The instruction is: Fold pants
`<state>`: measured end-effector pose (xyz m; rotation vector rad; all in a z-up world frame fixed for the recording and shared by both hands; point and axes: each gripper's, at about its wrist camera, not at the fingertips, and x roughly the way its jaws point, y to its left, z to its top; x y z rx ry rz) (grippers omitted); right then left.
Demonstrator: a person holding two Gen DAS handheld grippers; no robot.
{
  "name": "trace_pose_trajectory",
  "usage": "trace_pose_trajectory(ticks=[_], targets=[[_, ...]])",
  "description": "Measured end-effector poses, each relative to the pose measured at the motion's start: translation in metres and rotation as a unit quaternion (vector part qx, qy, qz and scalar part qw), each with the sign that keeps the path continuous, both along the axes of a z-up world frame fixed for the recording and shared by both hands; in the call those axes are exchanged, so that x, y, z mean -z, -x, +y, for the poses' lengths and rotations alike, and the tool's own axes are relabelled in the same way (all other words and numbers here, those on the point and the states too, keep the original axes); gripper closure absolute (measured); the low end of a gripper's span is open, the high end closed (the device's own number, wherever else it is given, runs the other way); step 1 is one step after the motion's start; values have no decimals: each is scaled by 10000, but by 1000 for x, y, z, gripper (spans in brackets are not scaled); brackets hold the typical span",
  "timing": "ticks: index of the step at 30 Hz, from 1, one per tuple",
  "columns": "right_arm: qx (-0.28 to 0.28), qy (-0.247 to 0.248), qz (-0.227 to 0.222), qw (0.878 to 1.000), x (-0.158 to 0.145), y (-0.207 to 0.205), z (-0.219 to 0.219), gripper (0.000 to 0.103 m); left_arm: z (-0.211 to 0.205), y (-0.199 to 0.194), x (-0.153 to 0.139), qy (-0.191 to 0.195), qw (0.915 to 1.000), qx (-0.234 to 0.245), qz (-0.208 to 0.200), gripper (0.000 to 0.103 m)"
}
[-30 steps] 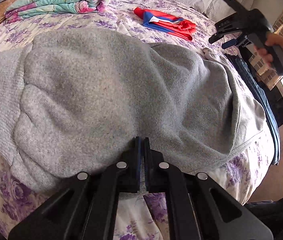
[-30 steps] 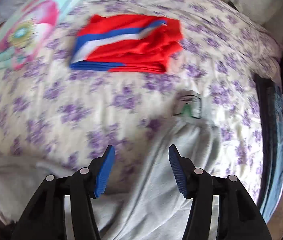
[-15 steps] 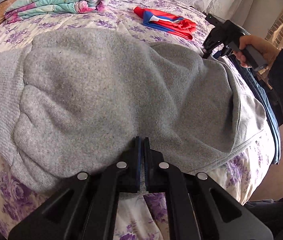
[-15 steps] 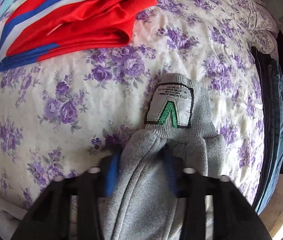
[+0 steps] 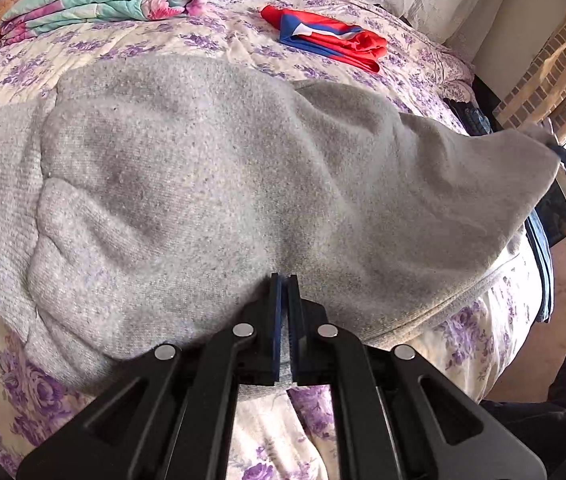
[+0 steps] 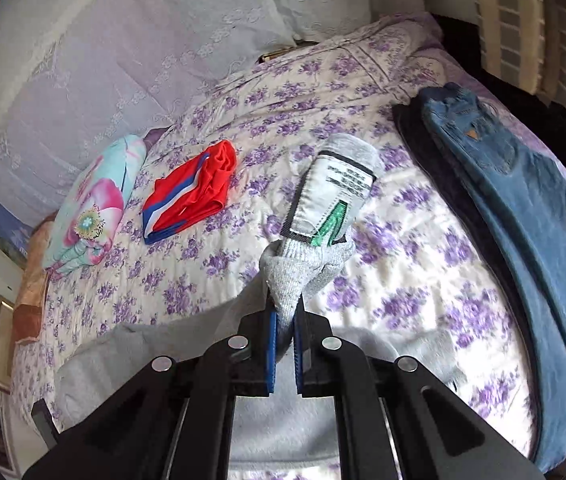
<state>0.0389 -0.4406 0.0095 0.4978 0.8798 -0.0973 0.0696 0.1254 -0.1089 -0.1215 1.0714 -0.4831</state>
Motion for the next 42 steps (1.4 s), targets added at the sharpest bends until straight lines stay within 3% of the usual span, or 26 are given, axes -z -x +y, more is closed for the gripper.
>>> trace_pose_trajectory(ticks=[4,6,10,17,20,22,23,24,27,31,35,38,42], targets=[[369,-238,624,9971,99,36,-22,96,-5,4,-6,-212,9996,136,89,99],[376,-715,516,9954,136,42,-31,98,-8,6,-12,-353,9992,129,159,99],[277,-635,118,9975,137,50,-25,97,-23,10,-30,-692,9975,76,146,99],[63,-625,-56,9980,137,56,-27,97,-86,1,-56,-381,9977,558,55,93],[31,-470,-20,9989,128,66,-26,92,-116,-14,-46,-503,9965,673,20,81],[148,-142,81,9998,119,75,-21,84,-131,-23,-25,-729,9939,770,306,81],[225,100,127,9996,112,82,-19,72,-136,-26,-12,-817,9918,833,521,81],[266,319,131,9991,105,86,-16,70,-137,-27,-1,-876,9901,882,647,81],[102,552,19,9984,79,92,0,69,-129,-16,2,-733,9916,982,411,81],[-838,434,-241,9952,45,57,51,66,-122,-6,5,-572,9919,1123,158,80],[-2117,496,-209,9759,25,-11,137,61,-118,-6,7,-435,9914,1233,75,80],[-3181,743,-259,9448,13,-58,212,61,-115,-5,7,-356,9911,1285,-15,80],[-4113,954,133,9064,23,-114,293,61,-114,-2,8,-302,9908,1313,-114,80]])
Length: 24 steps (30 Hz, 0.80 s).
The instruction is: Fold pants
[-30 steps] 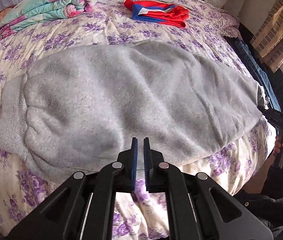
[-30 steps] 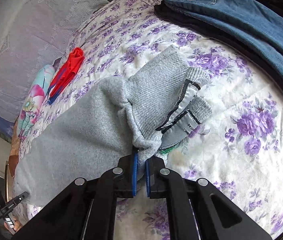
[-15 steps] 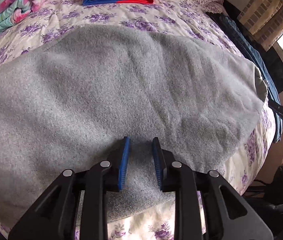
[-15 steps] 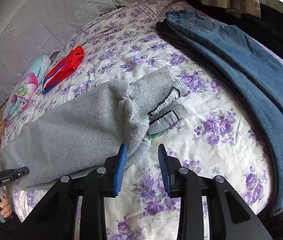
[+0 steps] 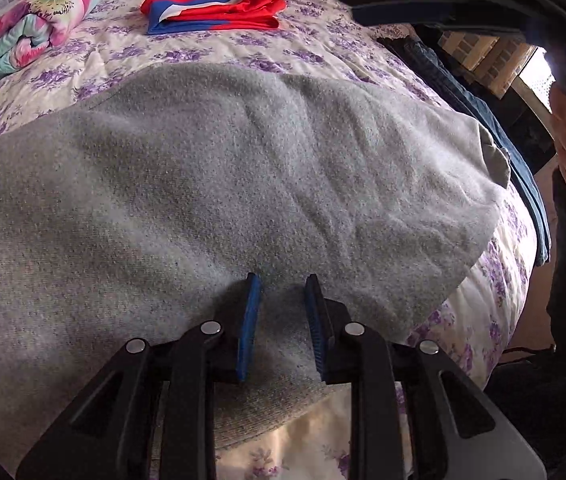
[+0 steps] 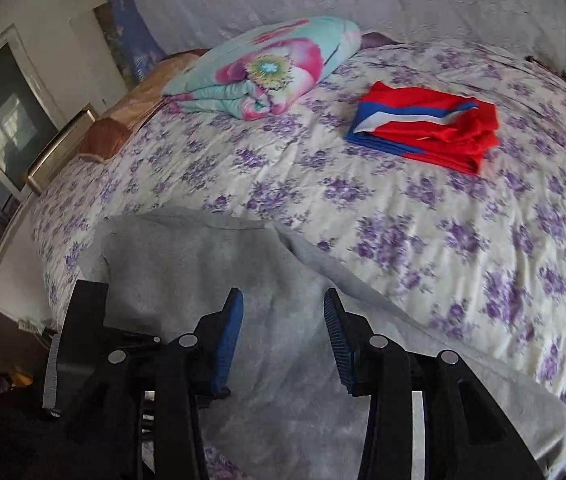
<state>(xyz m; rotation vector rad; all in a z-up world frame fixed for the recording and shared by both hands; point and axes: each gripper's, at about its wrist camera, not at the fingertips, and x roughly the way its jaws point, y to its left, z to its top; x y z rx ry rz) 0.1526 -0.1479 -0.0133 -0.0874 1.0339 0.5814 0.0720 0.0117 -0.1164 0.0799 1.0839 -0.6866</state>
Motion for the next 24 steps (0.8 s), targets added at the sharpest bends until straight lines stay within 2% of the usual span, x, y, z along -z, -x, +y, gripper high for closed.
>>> trace_pose_trajectory(ticks=[3,9,19,24], targets=[[-461,404,109,9981,16,-28,37,61,2,-2,0,75,10000,12,43,80],[-948,642,239,9931,40,-48,63,61,2,-1,0,80,9999,84,-1,80],[-982,664,506,9917,57,-61,59,61,2,-1,0,86,9999,126,-40,80],[-871,511,650,9928,67,-66,47,61,2,0,0,93,9999,122,-44,80]])
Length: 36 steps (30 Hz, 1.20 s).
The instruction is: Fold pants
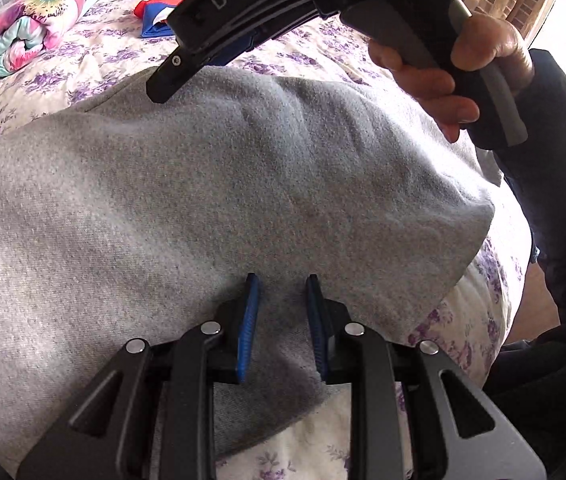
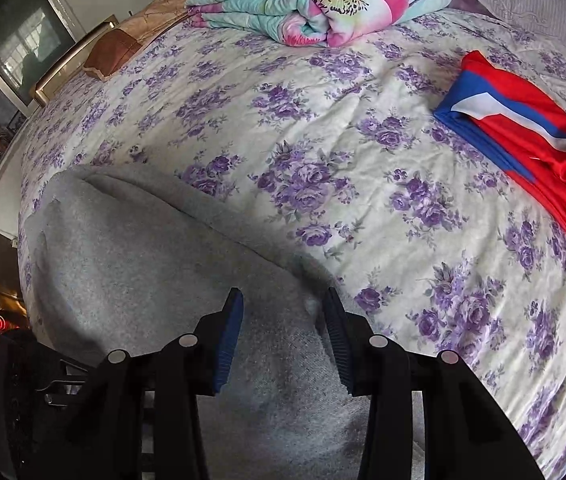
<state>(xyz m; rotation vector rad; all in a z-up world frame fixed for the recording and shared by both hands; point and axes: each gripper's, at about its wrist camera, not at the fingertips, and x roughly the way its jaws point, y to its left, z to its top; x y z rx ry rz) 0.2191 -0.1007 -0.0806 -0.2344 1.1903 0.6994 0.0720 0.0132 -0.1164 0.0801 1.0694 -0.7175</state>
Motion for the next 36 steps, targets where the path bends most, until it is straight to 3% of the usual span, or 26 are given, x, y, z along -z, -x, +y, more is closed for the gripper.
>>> trace_pose_trajectory(ticks=[1,2,3,9,11,14,18,20,23,27,31,36], targets=[[22,-113,37,9999,2,1,-3,61,0,0,0,-1,10000,0,-4,80],[33,-249,74,9997,5,2,-5,73,0,0,-1,0,10000,-1,-2,80],[29,-383,118,9992,6,5,-5,94,0,-1,-1,5,10000,-5,8,80],[439,-50,-629,9970,-20,-1,8,98,3,-14,-10,-102,9997,-185,143,80],[597,91,-514,9969,-13,-17,12,98,4,-24,-11,-201,9991,-335,172,81],[698,396,-114,9967,24,-37,19,98,9,-37,-3,-5,9982,-375,477,81],[682,207,-12,9975,31,-44,16,96,15,-39,0,156,9982,-339,464,81],[832,-7,244,9962,29,-47,9,92,16,-39,0,207,9981,-347,470,81],[1008,-279,432,9936,8,-41,-3,69,19,-40,-5,250,9969,-420,622,82],[1356,-389,-614,9881,-59,-6,-33,35,22,-45,-35,66,9967,-546,589,82],[1762,-98,-1142,9776,-87,40,-80,28,21,-69,-63,4,9919,-985,807,63],[2064,-171,-1162,9714,-66,118,-134,29,-7,-121,-53,156,9847,-1130,1317,65]])
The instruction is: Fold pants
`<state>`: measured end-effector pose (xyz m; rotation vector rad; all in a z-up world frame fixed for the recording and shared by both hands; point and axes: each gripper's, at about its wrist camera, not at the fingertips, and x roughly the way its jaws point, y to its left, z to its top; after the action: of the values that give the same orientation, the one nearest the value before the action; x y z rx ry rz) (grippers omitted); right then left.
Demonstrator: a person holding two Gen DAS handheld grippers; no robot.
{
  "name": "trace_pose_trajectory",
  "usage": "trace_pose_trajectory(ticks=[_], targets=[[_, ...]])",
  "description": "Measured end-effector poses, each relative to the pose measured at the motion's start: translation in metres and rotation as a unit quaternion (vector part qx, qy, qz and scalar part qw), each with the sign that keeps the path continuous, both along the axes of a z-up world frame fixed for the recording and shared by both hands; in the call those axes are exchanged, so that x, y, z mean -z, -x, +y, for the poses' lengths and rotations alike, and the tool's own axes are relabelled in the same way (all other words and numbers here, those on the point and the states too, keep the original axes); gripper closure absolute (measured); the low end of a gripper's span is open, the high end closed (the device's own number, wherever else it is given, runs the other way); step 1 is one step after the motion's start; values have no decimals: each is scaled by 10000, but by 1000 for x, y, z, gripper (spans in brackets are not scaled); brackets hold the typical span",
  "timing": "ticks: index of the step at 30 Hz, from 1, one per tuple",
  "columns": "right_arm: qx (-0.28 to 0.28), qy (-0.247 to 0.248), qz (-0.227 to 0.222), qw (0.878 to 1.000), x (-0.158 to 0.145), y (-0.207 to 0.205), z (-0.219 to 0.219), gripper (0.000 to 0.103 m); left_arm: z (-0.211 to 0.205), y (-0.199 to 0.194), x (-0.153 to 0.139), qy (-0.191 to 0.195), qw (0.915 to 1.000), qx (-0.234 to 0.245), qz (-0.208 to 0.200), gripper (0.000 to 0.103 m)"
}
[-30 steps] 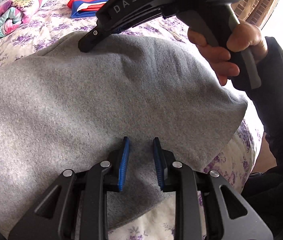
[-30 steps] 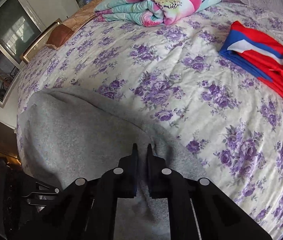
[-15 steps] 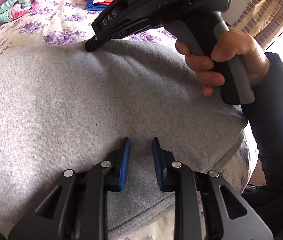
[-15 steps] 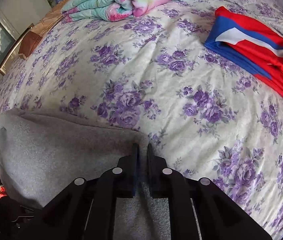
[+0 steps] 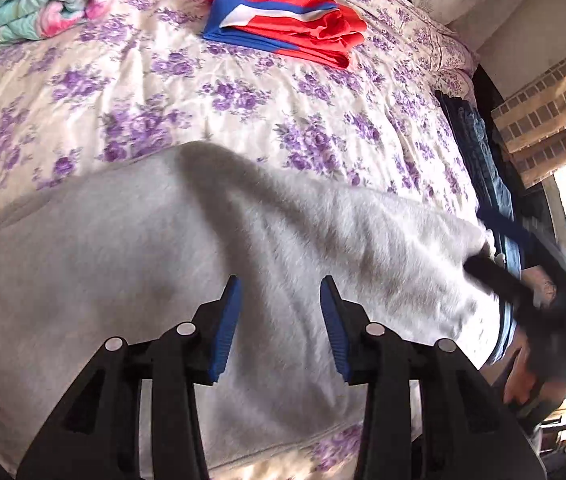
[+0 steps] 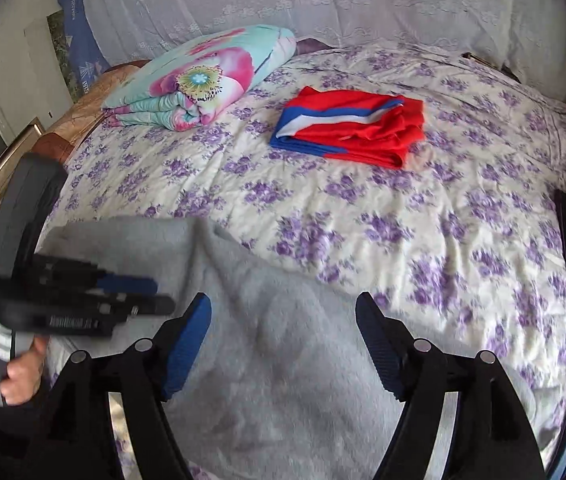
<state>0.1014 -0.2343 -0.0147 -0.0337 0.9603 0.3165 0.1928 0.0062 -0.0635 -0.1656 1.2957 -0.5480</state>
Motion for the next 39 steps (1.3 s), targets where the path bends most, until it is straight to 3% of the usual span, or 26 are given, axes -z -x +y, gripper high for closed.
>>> trace_pose_trajectory(ticks=[1,3,6,9,12,16,25,28,30,31,33,34,35,39], targets=[[-51,-56,-5,10000,5,15,-2,34,-11,-7,3,-93,9999,58,-57,68],[-83,-201,135,9997,19,36,-3,65,-34,-18,16,-307,9994,141,-33,76],[-25,-248,267,9993,39,50,5,81,-45,-30,38,-390,9988,150,259,77],[43,-223,458,9987,60,53,14,81,-39,-31,40,-218,9993,167,234,77],[91,-204,1024,9945,89,55,20,81,-30,-35,43,-195,9994,129,239,89],[253,-102,769,9967,96,64,26,81,-26,-43,50,-74,9997,108,211,97],[689,-523,632,9942,97,68,19,81,-52,-32,43,-849,9937,216,-692,98],[667,-1122,708,9889,82,75,6,66,-51,-20,36,-934,9924,180,-777,98],[601,-1941,545,9776,62,89,-20,47,-47,0,21,-839,9925,306,-838,98],[731,-2182,374,9724,51,97,-37,40,-44,14,13,-702,9924,412,-924,95],[1369,-2175,16,9664,37,113,-77,19,-39,46,-2,-430,9910,580,-1128,76],[1743,-2115,-110,9616,34,121,-98,17,-37,61,-4,-369,9904,590,-1194,58],[2121,-2108,-163,9541,34,129,-119,16,-36,75,-3,-338,9903,602,-1208,54],[3204,-2807,65,9047,60,153,-195,16,-42,109,29,-254,9933,899,-684,55]])
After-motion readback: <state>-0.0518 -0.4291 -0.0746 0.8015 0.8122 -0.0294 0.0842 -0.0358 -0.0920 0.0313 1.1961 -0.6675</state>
